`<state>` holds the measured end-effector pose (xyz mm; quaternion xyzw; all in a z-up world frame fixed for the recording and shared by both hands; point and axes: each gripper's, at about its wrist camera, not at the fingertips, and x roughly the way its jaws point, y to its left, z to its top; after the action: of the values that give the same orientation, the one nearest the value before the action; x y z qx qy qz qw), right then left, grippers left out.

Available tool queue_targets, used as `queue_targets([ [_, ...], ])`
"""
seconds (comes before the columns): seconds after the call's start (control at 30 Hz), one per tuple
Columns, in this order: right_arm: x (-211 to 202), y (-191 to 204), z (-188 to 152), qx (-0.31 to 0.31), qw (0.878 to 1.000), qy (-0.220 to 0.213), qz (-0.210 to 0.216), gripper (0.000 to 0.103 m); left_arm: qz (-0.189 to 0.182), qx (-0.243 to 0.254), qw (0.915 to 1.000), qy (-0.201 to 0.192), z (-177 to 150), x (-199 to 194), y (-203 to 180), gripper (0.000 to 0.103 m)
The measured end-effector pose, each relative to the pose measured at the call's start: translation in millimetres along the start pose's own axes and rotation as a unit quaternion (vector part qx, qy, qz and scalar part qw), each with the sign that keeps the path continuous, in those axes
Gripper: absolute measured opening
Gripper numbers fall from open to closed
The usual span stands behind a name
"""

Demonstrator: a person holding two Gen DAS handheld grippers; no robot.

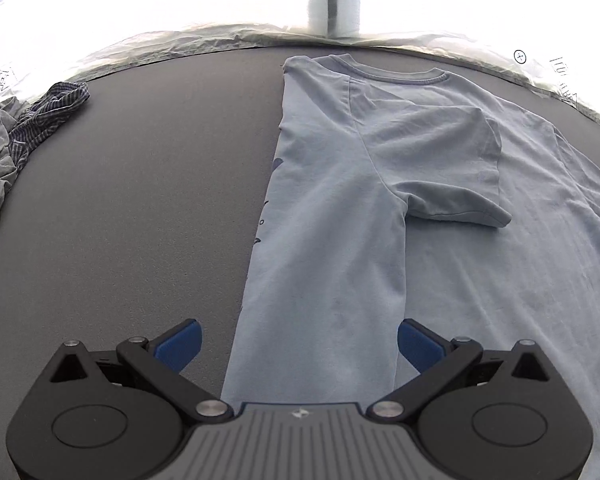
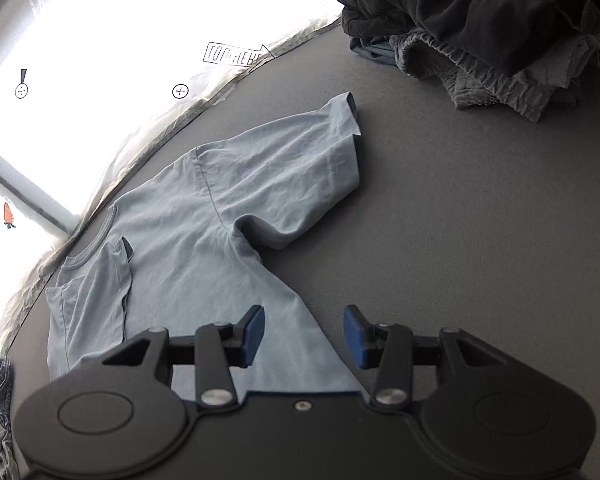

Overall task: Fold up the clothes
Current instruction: 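Reach the right tool to the unfolded sleeve and grasp its cuff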

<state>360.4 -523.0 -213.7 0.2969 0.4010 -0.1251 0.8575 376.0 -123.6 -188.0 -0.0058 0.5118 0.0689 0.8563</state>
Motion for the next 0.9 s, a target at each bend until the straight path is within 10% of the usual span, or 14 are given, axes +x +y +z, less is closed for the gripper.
queue_targets([
  [0.33,60.8,-1.1,70.6,-0.057,0.995,-0.056,-0.061,0.053,-0.003,0.034,0.9994,-0.006,113.0,85.8,-67.4,0.103],
  [0.67,92.0,20.4,82.1,-0.125,0.986,-0.073,-0.087,0.062,-0.007,0.064,0.9977,-0.021,146.8,126.7,-98.5,0.103],
  [0.73,94.5,26.4,82.2,-0.142,0.984,-0.067,-0.086,0.052,-0.016,0.062,0.9977,-0.021,147.2,128.3,-95.9,0.103],
  [0.8,94.6,30.5,84.0,-0.151,0.984,-0.056,-0.071,0.021,-0.023,0.060,0.9978,-0.019,148.0,129.9,-93.7,0.103],
  [0.9,94.4,27.1,88.8,-0.109,0.993,-0.043,-0.027,0.013,-0.030,0.056,0.9979,-0.012,149.9,131.9,-92.0,0.103],
])
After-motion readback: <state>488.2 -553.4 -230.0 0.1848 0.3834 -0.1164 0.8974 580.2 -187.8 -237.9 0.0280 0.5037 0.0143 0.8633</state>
